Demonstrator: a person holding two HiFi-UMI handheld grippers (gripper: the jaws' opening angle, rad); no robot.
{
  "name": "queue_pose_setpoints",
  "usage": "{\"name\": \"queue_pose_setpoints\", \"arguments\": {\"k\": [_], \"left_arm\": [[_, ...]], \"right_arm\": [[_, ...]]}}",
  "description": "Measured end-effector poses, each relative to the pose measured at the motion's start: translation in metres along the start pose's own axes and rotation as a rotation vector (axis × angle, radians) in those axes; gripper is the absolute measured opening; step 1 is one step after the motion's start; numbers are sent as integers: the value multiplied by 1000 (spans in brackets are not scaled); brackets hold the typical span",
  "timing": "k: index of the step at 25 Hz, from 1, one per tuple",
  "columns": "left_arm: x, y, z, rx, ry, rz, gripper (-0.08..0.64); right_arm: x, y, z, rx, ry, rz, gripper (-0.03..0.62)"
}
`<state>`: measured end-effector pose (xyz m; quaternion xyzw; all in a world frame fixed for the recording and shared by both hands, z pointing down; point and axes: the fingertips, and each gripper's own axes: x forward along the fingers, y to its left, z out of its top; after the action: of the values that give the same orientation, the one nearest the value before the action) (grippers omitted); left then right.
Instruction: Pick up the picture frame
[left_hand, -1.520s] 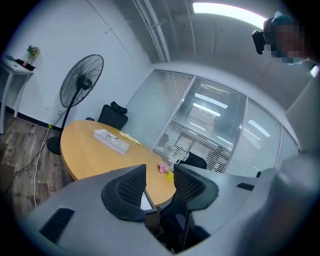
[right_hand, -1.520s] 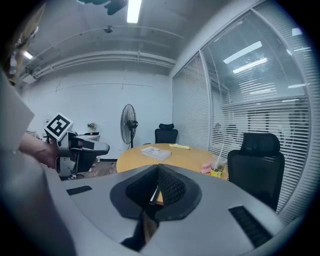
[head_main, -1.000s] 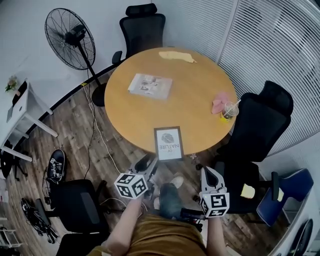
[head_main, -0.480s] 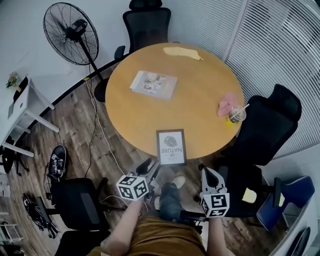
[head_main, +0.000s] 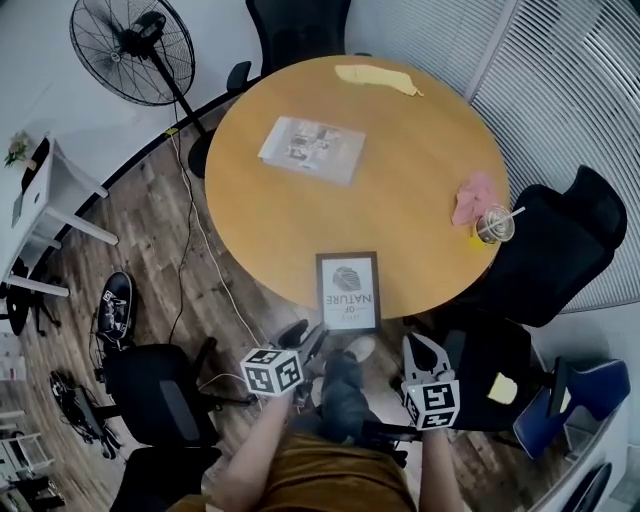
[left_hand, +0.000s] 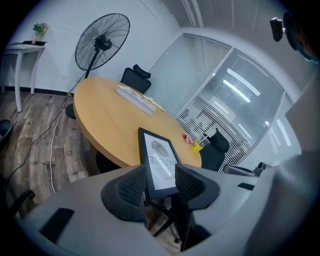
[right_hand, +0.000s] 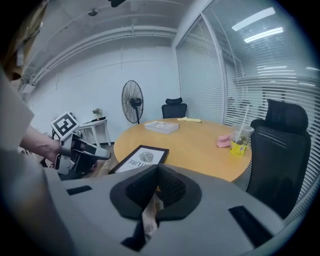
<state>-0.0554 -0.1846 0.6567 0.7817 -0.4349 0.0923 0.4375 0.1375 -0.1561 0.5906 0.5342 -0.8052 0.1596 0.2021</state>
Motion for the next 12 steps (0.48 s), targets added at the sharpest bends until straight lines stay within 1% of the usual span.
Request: {"name": "queue_pose_setpoints", "arguments": {"k": [2,6,10,12], "left_arm": [[9,7,-2,-39,7,4,196],[23,15,-9,-155,27,-12,204],[34,27,-24,-272,46,-18,212],[40,27,-29,-320,58,-39,216]], "right_arm": [[10,-4,-9,4,29,15,12],[24,-7,-17,3,64,37,12],[30,-11,-25,-1,91,48,12],[30,-15,-30,-3,107,49,12]]}}
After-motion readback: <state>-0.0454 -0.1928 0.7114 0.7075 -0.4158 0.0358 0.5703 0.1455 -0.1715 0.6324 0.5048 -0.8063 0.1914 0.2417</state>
